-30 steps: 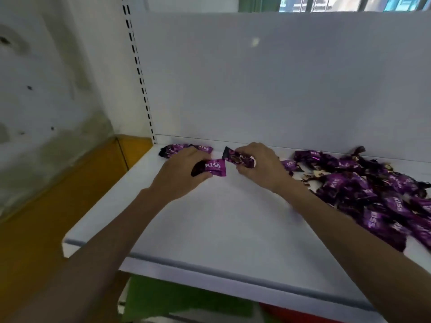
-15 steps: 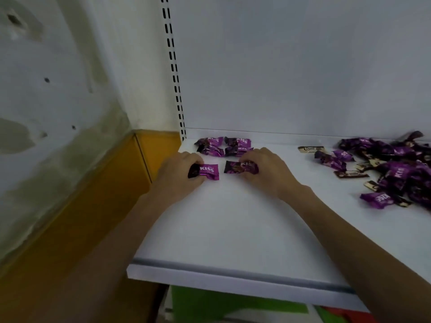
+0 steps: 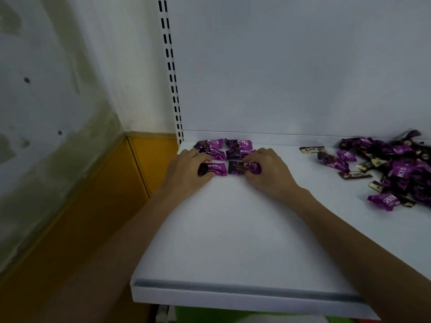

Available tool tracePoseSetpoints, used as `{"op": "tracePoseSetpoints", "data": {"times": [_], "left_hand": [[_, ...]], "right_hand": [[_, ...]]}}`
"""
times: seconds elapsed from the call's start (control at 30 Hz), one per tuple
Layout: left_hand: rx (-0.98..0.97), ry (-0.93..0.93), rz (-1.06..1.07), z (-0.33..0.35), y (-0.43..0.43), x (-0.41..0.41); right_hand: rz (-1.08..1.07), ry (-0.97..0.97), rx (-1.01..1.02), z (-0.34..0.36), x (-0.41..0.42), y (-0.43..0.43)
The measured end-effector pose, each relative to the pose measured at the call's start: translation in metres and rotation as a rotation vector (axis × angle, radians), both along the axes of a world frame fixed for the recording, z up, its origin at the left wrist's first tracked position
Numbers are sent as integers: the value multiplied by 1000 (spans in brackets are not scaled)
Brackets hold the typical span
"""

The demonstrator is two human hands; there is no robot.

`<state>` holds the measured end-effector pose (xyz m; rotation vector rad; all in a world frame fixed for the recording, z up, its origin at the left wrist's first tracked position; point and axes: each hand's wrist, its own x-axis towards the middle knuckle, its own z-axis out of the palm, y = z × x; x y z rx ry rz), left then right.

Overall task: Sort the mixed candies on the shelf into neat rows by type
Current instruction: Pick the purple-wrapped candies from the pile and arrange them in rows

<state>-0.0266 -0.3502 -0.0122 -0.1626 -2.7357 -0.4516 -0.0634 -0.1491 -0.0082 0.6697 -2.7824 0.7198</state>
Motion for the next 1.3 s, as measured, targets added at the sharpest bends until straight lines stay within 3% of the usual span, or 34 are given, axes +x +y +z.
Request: {"op": "tracePoseSetpoints", "data": {"times": [0.4, 0.63, 0.9, 1.03, 1.3], "left_hand": [[-74, 0, -54, -3, -6, 2], [17, -77, -17, 4, -6, 3], [64, 130, 19, 4, -8, 12], [-56, 55, -40, 4, -4, 15], [-96, 63, -42, 3, -4, 12]], "right_hand": [[7, 6, 8, -2, -3, 2], [20, 22, 0, -3, 2, -2], [19, 41, 9, -4, 3, 0], [-6, 63, -2, -5, 2, -2], [-10, 83, -2, -5, 1, -5]]}}
